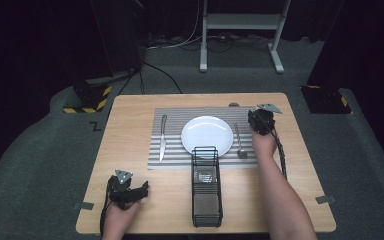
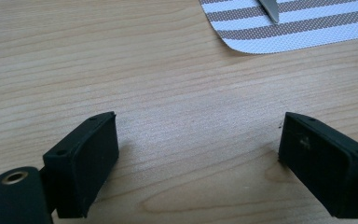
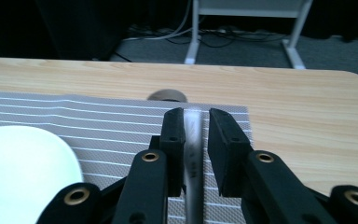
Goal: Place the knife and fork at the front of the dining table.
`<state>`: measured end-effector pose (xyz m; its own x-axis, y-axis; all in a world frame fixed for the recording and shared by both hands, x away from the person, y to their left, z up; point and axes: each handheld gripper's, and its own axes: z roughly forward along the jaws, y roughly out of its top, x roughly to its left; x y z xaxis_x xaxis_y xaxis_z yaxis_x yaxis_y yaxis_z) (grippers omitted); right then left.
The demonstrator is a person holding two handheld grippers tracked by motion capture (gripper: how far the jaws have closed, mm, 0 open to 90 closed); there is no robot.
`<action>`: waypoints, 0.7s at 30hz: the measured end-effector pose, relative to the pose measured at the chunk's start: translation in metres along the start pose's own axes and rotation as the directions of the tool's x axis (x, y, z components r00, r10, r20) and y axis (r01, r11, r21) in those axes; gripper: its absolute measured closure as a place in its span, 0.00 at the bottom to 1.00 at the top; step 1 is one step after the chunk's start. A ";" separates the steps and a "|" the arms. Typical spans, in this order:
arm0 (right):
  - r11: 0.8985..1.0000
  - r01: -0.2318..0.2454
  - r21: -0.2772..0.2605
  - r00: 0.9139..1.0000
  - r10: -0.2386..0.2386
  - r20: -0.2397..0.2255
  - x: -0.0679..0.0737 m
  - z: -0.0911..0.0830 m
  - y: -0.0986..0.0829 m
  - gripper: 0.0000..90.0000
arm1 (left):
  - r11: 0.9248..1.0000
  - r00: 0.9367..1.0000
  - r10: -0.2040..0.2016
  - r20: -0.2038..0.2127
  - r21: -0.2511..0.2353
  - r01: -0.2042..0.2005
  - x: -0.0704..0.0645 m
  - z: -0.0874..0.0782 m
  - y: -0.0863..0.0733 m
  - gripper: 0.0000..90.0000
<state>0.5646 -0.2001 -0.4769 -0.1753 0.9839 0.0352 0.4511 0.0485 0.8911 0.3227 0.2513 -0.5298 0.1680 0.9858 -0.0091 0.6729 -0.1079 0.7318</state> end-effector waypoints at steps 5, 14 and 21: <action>1.000 -0.002 -0.016 1.000 0.002 0.001 -0.003 -0.005 0.001 0.85 | 1.000 1.000 0.003 -0.001 0.000 -0.003 0.000 0.000 0.000 0.13; 0.999 0.029 -0.030 1.000 -0.029 -0.011 -0.002 -0.025 -0.006 0.91 | 1.000 1.000 0.003 -0.001 0.001 -0.003 0.000 0.000 0.000 0.13; 0.998 0.053 -0.020 0.999 -0.053 -0.012 -0.003 -0.052 -0.022 0.94 | 1.000 1.000 0.003 0.001 0.001 -0.003 0.000 0.000 0.000 0.13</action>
<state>0.5093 -0.2136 -0.4733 -0.2093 0.9778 -0.0068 0.4236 0.0970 0.9006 0.3229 0.2516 -0.5297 0.1705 0.9853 -0.0072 0.6731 -0.1111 0.7312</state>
